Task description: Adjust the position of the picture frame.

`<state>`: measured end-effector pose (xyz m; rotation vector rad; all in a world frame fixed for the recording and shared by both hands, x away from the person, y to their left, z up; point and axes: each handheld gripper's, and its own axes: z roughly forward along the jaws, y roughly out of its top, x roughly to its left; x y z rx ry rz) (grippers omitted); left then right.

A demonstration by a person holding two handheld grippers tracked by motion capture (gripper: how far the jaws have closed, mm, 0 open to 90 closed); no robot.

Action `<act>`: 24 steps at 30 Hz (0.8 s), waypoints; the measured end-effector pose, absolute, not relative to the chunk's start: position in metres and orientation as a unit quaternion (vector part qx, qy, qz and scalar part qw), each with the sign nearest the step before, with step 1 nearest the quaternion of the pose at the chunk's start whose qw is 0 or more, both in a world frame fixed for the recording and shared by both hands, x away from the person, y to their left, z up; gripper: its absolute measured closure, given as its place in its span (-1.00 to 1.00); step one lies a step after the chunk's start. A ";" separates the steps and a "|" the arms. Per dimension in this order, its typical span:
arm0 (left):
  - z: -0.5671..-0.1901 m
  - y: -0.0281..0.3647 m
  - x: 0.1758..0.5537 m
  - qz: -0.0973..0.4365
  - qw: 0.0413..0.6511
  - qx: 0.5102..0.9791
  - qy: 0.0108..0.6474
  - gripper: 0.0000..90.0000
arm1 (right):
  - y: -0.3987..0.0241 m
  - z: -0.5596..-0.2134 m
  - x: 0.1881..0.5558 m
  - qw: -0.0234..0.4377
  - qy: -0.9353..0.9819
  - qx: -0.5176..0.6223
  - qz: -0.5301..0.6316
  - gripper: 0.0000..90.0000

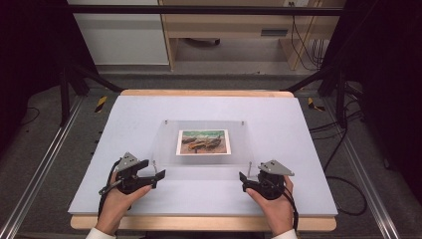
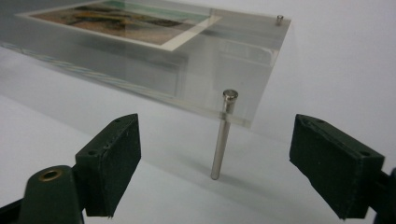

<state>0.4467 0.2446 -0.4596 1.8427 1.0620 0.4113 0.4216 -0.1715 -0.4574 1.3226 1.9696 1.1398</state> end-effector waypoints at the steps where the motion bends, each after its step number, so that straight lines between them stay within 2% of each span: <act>1: -0.459 0.245 0.447 0.170 0.471 0.750 0.433 -0.67 | -0.172 -0.456 0.421 0.253 0.723 0.485 0.423 -0.66; 7: -0.451 0.243 0.445 0.189 0.489 0.733 0.434 -0.70 | -0.178 -0.448 0.423 0.275 0.718 0.471 0.433 -0.71; 13: -0.439 0.242 0.451 0.203 0.489 0.730 0.432 -0.66 | -0.182 -0.432 0.430 0.287 0.708 0.471 0.441 -0.58; 17: -0.433 0.240 0.462 0.204 0.488 0.727 0.438 -0.64 | -0.185 -0.423 0.443 0.272 0.713 0.473 0.441 -0.45; 24: -0.429 0.238 0.479 0.197 0.480 0.732 0.441 -0.63 | -0.187 -0.426 0.463 0.243 0.729 0.472 0.433 -0.46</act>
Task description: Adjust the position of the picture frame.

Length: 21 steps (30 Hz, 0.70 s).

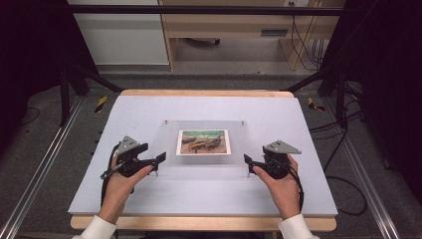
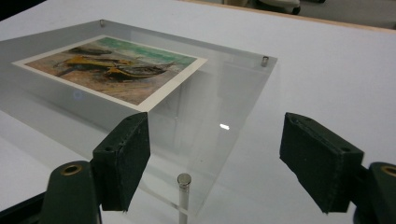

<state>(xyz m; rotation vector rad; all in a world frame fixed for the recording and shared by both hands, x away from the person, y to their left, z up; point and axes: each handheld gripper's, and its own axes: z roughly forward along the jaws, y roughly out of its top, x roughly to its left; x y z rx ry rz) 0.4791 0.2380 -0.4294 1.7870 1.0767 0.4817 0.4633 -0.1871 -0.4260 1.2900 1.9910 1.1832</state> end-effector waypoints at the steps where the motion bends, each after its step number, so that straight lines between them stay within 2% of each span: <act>1: -0.429 0.238 0.482 0.196 0.479 0.733 0.442 -0.63 | -0.187 -0.426 0.465 0.241 0.729 0.473 0.432 -0.46; 7: -0.431 0.237 0.486 0.188 0.473 0.735 0.447 -0.64 | -0.186 -0.426 0.474 0.232 0.735 0.473 0.428 -0.49; 15: -0.436 0.235 0.487 0.181 0.473 0.733 0.454 -0.62 | -0.185 -0.430 0.486 0.218 0.737 0.475 0.428 -0.35; 21: -0.441 0.233 0.486 0.181 0.468 0.734 0.457 -0.62 | -0.184 -0.436 0.489 0.190 0.742 0.475 0.432 -0.35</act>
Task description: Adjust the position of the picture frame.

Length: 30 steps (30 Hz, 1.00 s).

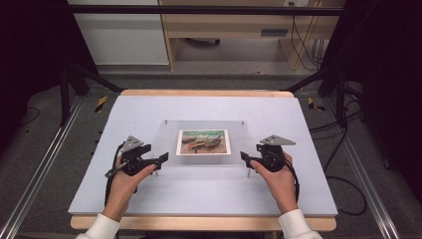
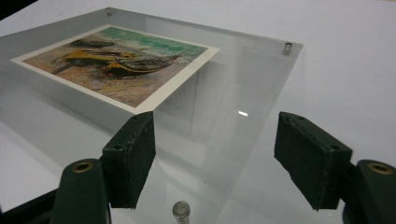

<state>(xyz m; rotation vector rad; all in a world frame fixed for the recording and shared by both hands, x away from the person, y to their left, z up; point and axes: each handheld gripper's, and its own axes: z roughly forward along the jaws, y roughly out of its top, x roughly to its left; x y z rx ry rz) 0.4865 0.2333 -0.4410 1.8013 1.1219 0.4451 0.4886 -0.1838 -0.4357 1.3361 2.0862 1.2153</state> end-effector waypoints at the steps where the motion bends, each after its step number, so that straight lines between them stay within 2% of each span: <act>1: -0.442 0.234 0.487 0.180 0.467 0.734 0.459 -0.62 | -0.184 -0.437 0.489 0.186 0.742 0.477 0.433 -0.36; 13: -0.451 0.235 0.491 0.125 0.467 0.730 0.482 -0.66 | -0.181 -0.445 0.494 0.142 0.740 0.488 0.440 -0.48; 24: -0.459 0.241 0.497 0.070 0.484 0.709 0.508 -0.70 | -0.182 -0.450 0.495 0.103 0.723 0.510 0.455 -0.59; 27: -0.462 0.242 0.499 0.043 0.492 0.705 0.509 -0.69 | -0.183 -0.453 0.496 0.092 0.717 0.516 0.460 -0.61; 30: -0.463 0.240 0.499 0.041 0.492 0.706 0.508 -0.69 | -0.184 -0.454 0.497 0.080 0.710 0.523 0.464 -0.61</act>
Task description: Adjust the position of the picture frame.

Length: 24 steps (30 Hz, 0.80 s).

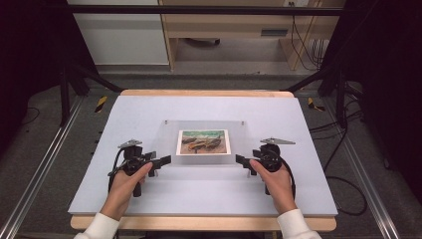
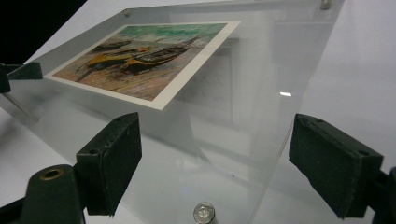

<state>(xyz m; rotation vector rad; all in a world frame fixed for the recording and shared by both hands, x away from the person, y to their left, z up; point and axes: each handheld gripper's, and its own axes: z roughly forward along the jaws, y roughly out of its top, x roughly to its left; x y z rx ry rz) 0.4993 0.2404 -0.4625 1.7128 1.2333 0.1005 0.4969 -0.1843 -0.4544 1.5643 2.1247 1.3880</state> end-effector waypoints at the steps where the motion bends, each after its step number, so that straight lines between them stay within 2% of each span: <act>1: -0.463 0.240 0.500 0.042 0.492 0.706 0.508 -0.69 | -0.185 -0.455 0.497 0.077 0.709 0.525 0.464 -0.61; 9: -0.462 0.243 0.500 0.052 0.491 0.707 0.507 -0.67 | -0.188 -0.457 0.498 0.051 0.700 0.536 0.469 -0.61; 12: -0.462 0.243 0.500 0.051 0.491 0.707 0.507 -0.67 | -0.188 -0.459 0.499 0.026 0.696 0.536 0.477 -0.61; 16: -0.465 0.242 0.501 0.028 0.499 0.703 0.505 -0.66 | -0.187 -0.459 0.499 0.032 0.695 0.538 0.476 -0.61; 24: -0.464 0.244 0.503 0.029 0.496 0.704 0.507 -0.60 | -0.187 -0.459 0.499 0.035 0.698 0.536 0.473 -0.60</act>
